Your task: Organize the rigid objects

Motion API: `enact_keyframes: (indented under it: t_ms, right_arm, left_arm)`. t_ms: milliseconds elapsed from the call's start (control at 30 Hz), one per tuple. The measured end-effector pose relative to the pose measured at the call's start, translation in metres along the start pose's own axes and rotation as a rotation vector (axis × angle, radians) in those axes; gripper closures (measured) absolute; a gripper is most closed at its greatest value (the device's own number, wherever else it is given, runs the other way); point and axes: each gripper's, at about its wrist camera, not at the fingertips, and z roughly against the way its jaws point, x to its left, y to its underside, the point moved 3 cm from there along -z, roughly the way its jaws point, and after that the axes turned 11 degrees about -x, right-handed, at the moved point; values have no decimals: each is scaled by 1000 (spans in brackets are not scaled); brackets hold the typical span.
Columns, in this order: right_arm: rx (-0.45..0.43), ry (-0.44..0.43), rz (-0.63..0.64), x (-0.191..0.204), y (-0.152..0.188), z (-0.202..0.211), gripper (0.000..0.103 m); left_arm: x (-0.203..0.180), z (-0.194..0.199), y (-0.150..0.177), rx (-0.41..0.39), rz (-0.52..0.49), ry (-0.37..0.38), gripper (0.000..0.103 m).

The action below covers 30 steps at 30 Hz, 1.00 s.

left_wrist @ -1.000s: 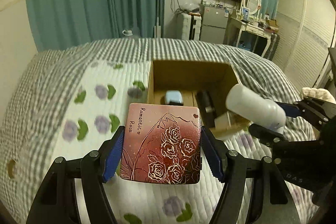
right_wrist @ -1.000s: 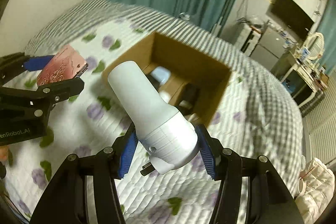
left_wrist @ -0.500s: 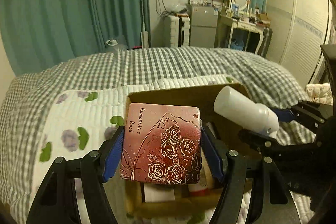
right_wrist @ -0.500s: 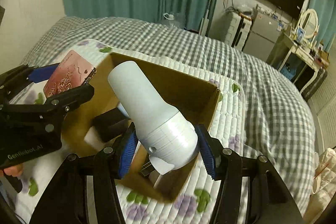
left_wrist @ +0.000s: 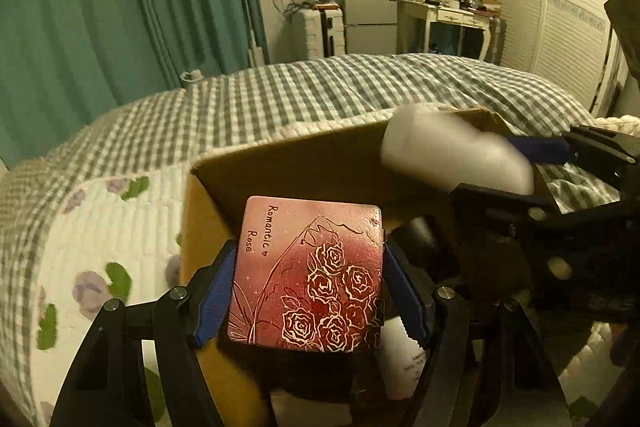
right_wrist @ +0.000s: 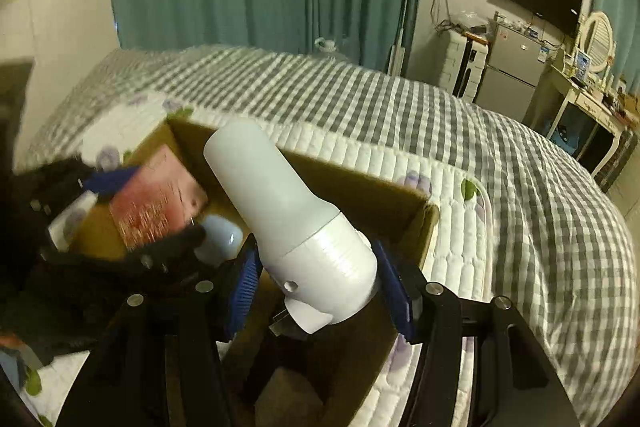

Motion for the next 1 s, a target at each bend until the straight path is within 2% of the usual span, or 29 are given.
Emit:
enact_keyframes:
  t_ms: [67, 167, 267, 333, 567, 733, 800, 867, 1000]
  right_arm:
    - [-15, -15, -26, -1, -2, 4, 27]
    - [-13, 0, -35, -1, -2, 16, 27]
    - [-15, 32, -32, 1, -4, 42, 27]
    - [-24, 57, -5, 5, -11, 68, 27]
    - [-125, 115, 62, 30, -44, 176, 27]
    - [-216, 145, 65, 52, -57, 242, 25]
    - [-259, 164, 52, 58, -59, 267, 14]
    - [-306, 187, 49, 64, -58, 286, 8]
    - [-397, 256, 41, 72, -53, 318, 0]
  left_arm:
    - [-2, 4, 3, -2, 1, 28, 30]
    - [-5, 20, 1, -48, -10, 20, 25]
    - [-8, 43, -8, -54, -1, 19, 25]
    - [-7, 68, -20, -84, 10, 4, 25]
    - [-10, 193, -64, -311, -5, -65, 19]
    - [-9, 277, -72, -462, -9, -126, 15]
    - [-8, 302, -70, -514, -7, -152, 12]
    - [-6, 323, -66, -555, 9, -161, 11]
    - [-6, 350, -57, -610, 45, -171, 9]
